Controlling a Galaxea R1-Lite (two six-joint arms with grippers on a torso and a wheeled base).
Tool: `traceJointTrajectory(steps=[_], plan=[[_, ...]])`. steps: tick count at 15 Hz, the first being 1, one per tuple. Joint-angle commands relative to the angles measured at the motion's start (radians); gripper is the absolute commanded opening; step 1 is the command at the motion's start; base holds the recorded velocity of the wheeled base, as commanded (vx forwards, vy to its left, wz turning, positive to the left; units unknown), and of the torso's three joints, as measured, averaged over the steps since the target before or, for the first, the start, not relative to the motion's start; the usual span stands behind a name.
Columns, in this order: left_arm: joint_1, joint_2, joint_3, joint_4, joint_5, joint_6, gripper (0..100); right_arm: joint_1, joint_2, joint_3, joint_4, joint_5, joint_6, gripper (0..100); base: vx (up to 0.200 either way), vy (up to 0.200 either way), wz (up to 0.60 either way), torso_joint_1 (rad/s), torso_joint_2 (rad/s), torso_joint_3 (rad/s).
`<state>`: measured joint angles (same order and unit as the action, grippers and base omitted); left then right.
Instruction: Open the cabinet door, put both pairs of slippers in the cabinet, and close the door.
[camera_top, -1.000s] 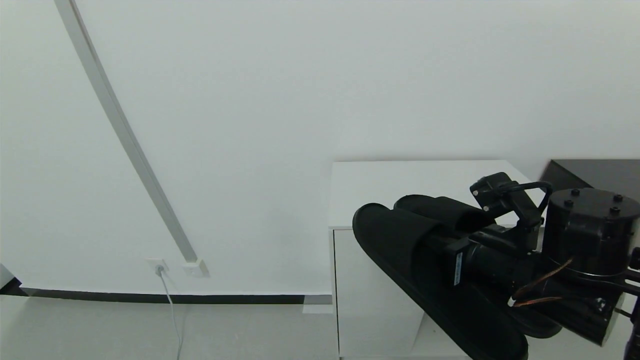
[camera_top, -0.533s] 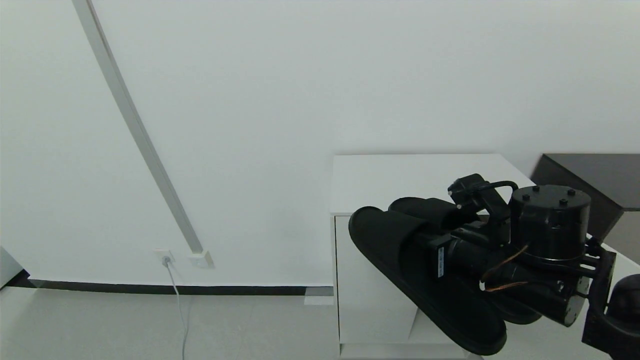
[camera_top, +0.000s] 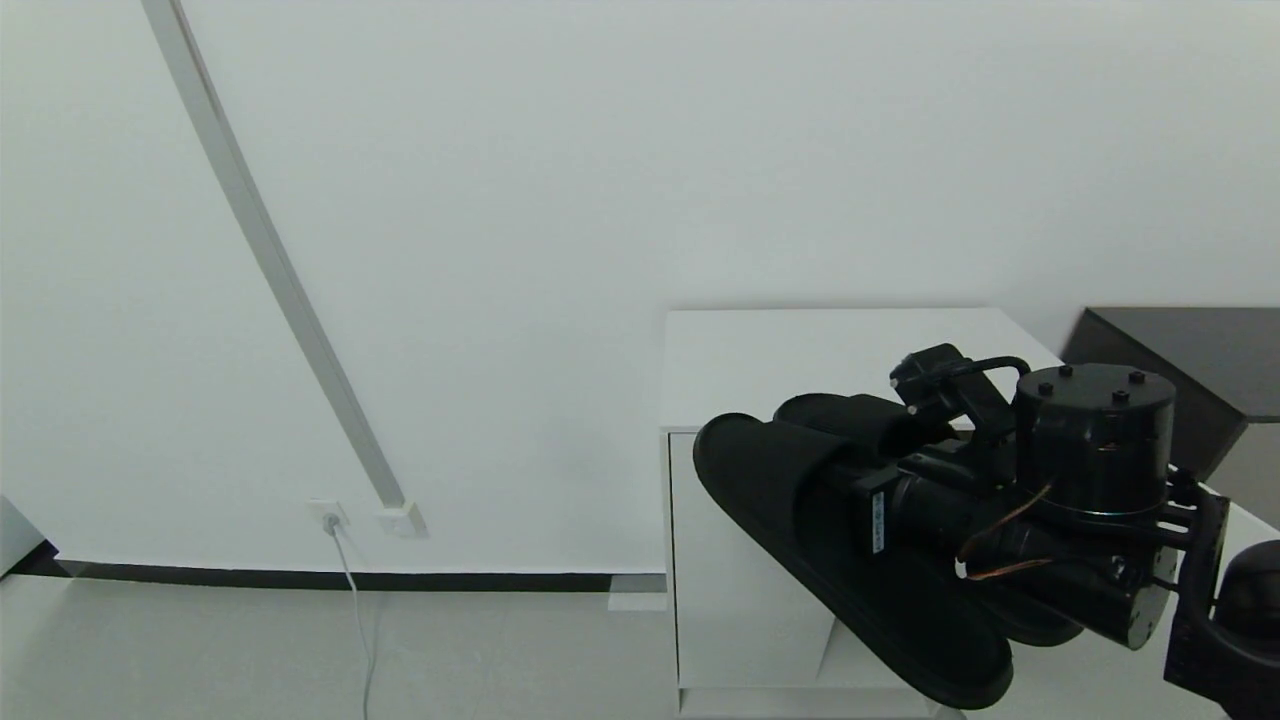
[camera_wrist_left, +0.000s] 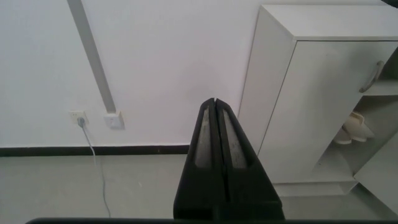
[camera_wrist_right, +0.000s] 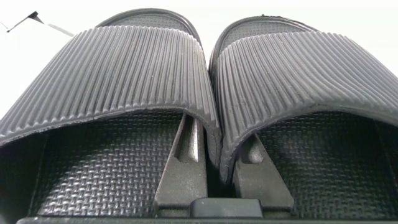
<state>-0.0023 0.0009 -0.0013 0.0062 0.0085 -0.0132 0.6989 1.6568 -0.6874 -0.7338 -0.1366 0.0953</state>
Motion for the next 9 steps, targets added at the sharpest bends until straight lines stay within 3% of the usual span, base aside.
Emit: traceJointTrajectory(steps=[1, 9], plan=[[0.001, 0.001, 0.000, 0.000, 0.001, -0.001, 0, 0.002, 0.006, -0.003, 0.001, 0.000, 0.000, 0, 0.000, -0.200, 0.00, 0.007, 0.00, 0.007], [-0.001, -0.001, 0.000, 0.000, -0.001, 0.001, 0, 0.004, 0.004, 0.003, 0.001, -0.001, 0.000, 0, 0.000, -0.200, 0.00, 0.001, 0.00, 0.002]])
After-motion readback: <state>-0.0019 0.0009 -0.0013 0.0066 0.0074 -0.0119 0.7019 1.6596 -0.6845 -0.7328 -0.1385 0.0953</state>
